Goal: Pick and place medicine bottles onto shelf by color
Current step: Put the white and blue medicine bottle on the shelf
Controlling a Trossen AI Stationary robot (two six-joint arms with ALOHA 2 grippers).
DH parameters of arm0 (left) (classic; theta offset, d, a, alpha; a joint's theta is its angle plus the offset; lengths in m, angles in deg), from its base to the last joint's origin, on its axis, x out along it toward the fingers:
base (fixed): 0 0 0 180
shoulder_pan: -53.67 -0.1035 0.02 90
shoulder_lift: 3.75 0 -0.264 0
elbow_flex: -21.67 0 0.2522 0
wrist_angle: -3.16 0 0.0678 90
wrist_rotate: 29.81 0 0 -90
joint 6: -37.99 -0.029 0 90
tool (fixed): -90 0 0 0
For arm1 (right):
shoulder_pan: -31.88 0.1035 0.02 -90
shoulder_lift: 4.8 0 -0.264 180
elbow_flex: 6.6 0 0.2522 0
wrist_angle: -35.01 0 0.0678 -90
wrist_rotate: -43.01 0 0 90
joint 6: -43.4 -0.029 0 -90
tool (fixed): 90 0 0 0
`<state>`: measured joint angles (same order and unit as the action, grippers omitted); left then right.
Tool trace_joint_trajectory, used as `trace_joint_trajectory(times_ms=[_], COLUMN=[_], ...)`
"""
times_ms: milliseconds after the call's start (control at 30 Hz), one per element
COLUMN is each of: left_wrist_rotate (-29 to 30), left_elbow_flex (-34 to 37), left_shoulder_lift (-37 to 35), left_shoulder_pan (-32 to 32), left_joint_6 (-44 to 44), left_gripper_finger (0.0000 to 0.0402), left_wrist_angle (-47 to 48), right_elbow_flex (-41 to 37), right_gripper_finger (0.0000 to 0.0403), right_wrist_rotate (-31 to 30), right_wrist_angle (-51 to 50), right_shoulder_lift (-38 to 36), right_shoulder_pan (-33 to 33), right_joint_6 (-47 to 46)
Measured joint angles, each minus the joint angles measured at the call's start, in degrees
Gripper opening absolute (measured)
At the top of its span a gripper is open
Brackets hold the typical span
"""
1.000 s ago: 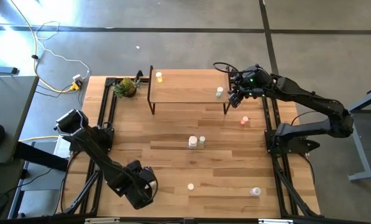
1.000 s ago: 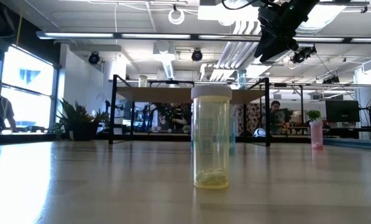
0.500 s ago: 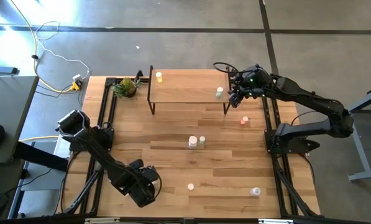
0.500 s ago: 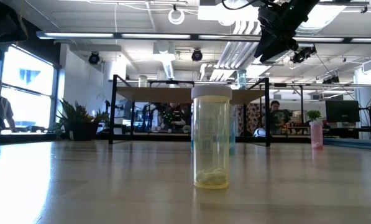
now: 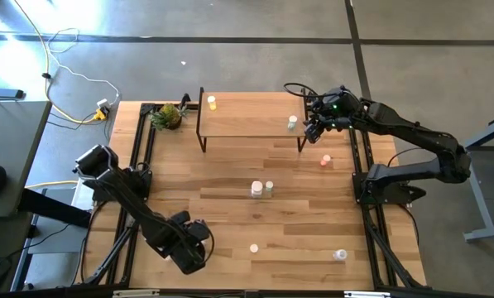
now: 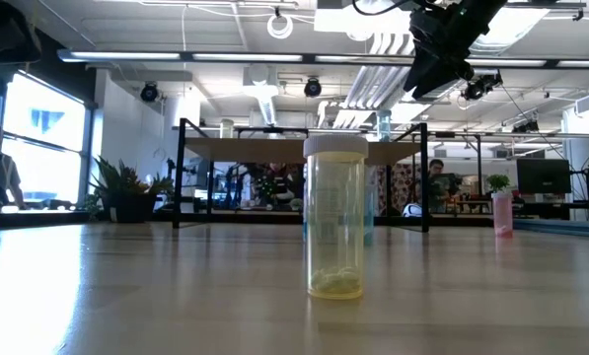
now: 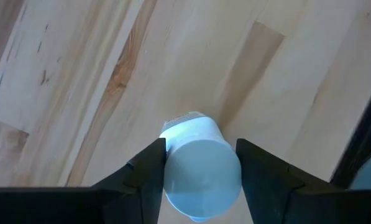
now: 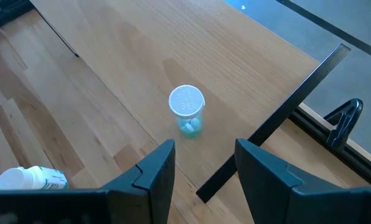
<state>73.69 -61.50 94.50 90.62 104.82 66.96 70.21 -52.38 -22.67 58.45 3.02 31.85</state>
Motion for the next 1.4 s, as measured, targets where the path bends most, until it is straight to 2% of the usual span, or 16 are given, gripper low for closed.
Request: trace_joint_trajectory(times_ms=[233,533,800,1167,1400], left_wrist_rotate=[0.4,0.8,0.7,-0.1,-1.2], left_elbow_flex=[0.0,-0.1,-0.1,-0.3,-6.0], left_shoulder_lift=[-1.8,-6.9,-12.0,-18.4,-19.2], left_shoulder_pan=[-1.5,-7.7,-16.6,-31.9,-41.5], left_joint_6=[-2.1,-7.2,-16.6,-33.2,-45.7], left_gripper_finger=[0.016,0.0159,0.0159,0.016,0.0162], left_wrist_angle=[-0.1,0.0,0.3,0.4,5.4], right_elbow_flex=[0.0,0.0,0.0,0.0,0.0], right_gripper_finger=[0.0158,0.0158,0.0158,0.0158,0.0158], right_wrist_rotate=[0.0,0.0,0.0,0.0,0.0], right_wrist_angle=[0.0,0.0,0.0,0.0,0.0], right_shoulder_lift=[0.0,0.0,0.0,0.0,0.0], right_shoulder_pan=[0.0,0.0,0.0,0.0,0.0], right_joint_6=[0.0,0.0,-1.2,-1.0,-0.9])
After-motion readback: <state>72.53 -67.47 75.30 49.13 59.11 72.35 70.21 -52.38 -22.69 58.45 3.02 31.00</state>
